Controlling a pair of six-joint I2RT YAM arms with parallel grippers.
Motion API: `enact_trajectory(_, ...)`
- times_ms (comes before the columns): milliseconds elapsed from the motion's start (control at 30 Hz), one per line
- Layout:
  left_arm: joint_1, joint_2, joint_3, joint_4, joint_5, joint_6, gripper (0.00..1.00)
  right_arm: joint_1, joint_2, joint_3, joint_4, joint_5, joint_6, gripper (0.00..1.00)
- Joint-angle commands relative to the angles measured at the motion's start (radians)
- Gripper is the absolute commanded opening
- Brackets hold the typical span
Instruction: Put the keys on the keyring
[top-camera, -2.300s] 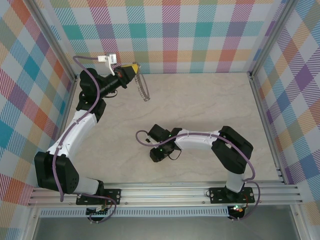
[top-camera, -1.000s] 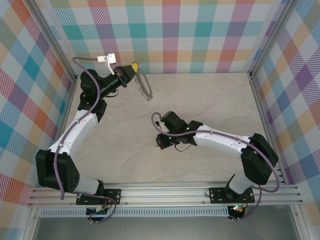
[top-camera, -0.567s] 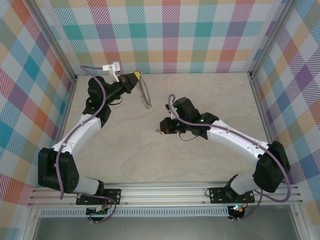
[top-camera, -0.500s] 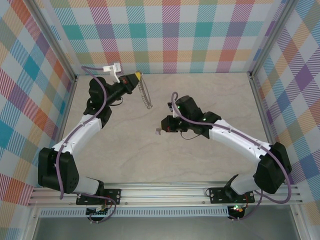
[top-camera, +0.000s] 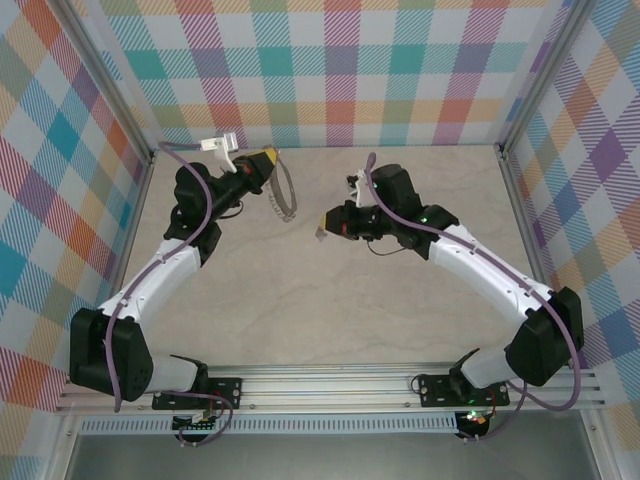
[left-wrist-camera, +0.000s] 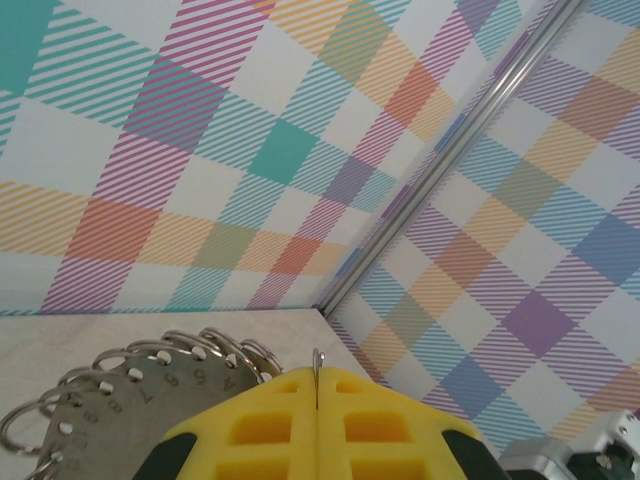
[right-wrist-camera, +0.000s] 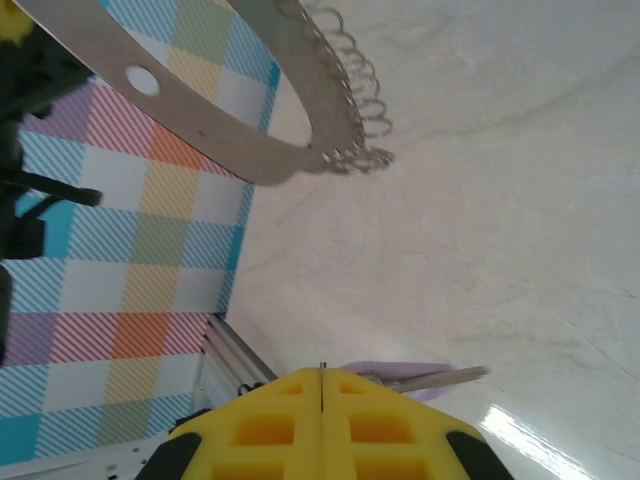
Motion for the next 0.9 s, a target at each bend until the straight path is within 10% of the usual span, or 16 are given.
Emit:
enact_trajectory(0, -0.01, -0.017, 0.002, 0.058, 0.006, 0.026, 0.0, -0.011, 0.031, 0.031, 0.065, -0.08, 0.032, 0.0)
enact_trajectory(400, -0.011, 0.049, 0.104, 0.006, 0.143, 0.053, 0.0, -0.039, 0.023, 0.105, 0.066, -0.034, -0.01, 0.0)
enact_trajectory(867, -0.095, 0.151, 0.285, -0.309, 0.222, 0.387, 0.0, -0.18, -0.08, 0.051, 0.071, 0.073, -0.138, 0.0)
